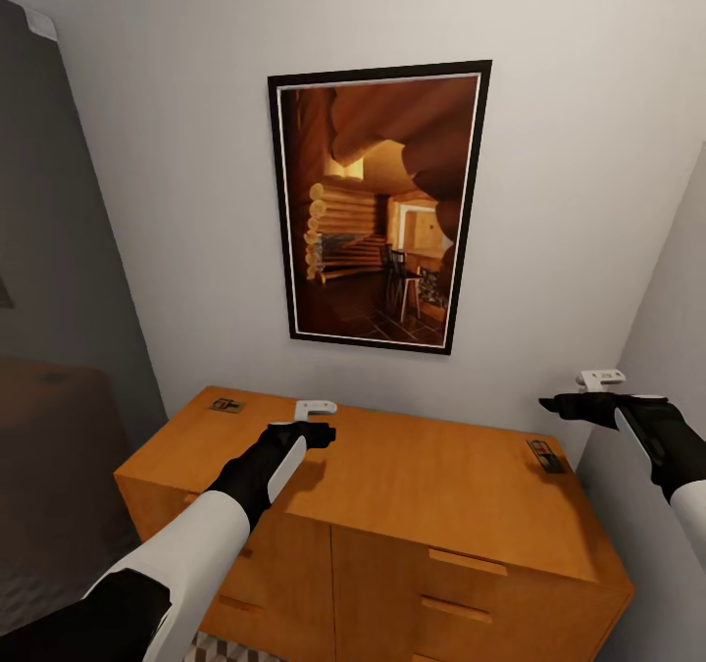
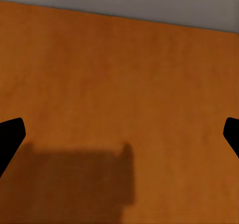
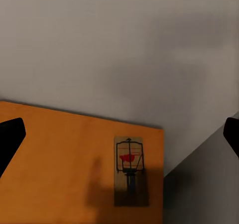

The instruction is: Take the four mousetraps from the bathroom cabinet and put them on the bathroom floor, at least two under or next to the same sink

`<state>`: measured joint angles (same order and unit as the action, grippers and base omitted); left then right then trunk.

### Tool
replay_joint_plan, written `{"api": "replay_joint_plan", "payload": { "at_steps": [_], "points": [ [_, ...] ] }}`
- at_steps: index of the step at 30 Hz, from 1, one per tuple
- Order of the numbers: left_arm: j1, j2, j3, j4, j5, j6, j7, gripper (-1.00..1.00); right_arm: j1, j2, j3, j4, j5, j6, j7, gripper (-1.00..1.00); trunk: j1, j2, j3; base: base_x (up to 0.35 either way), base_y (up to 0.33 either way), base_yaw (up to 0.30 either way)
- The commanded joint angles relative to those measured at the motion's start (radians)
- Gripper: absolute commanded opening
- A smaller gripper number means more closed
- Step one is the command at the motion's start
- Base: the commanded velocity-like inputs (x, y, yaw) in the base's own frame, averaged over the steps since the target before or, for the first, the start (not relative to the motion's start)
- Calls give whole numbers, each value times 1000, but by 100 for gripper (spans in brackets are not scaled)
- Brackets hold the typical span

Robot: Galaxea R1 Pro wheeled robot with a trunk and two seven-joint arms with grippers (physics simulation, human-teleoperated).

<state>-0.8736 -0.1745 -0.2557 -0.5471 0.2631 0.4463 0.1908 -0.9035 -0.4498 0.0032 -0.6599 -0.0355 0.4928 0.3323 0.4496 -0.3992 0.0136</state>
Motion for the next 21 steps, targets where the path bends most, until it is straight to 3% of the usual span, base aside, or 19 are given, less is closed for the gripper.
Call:
{"api": "replay_joint_plan", "payload": {
  "at_steps": [1,8,21],
  "points": [
    [0,0,-3,-1,10,3,8,100,0,0,1,-1,-4,6,2,100,0,-1,-1,12,-9,0],
    [0,0,-4,-1,10,3,9,100,0,0,4,0,-4,6,2,100,0,-1,-1,138,-108,0],
    [-1,0,-5,-1,10,3,10,100,0,13,5,3,-7,7,2,100,0,-1,-1,13,-10,0]
  ]
}}
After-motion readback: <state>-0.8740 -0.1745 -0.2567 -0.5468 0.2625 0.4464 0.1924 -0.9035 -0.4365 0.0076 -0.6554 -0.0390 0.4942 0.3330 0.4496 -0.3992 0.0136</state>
